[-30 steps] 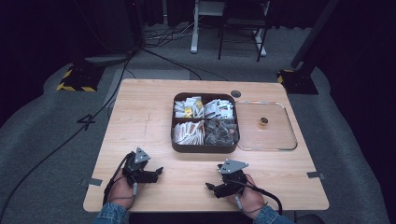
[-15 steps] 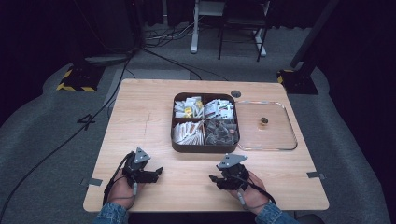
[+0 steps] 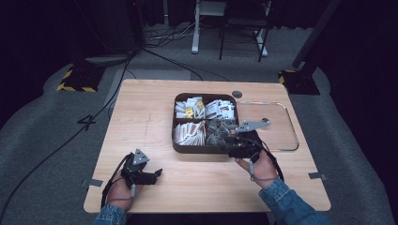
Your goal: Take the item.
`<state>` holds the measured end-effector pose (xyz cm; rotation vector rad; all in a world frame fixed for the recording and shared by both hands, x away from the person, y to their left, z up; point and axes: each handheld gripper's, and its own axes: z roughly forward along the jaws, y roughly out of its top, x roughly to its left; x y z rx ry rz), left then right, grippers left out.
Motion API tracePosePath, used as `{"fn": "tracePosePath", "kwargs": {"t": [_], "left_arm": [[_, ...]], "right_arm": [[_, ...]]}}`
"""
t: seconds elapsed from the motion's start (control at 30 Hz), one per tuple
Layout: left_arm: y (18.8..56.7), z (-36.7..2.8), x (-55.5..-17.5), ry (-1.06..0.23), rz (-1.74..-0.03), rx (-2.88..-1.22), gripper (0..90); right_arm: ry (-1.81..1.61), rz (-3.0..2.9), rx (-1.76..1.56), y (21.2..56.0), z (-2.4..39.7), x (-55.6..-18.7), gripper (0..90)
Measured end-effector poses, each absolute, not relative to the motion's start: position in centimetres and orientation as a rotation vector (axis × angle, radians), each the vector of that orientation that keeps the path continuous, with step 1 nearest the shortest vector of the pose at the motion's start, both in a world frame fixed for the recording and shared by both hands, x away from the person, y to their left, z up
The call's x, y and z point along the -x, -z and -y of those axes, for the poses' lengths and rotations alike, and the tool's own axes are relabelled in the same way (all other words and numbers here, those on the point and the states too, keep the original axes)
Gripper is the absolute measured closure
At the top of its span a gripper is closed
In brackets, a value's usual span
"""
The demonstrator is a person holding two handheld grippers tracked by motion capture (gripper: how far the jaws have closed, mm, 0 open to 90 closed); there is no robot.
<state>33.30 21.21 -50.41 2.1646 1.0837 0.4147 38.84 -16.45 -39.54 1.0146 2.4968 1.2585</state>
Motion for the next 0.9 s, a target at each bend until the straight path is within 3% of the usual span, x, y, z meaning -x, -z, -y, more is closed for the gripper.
{"fn": "tracePosePath", "kwargs": {"t": [0.43,0.9], "left_arm": [[50.4,-21.2,-33.3,-0.414,-1.084,-2.165,15.3],[50.4,-21.3,-33.4,-0.407,-1.078,-2.17,15.3]], "right_arm": [[-1.255,-2.422,-1.184,35.9,15.7,-46.9,57.9],[-1.13,-2.359,-1.345,36.3,14.8,-53.8,54.5]]}}
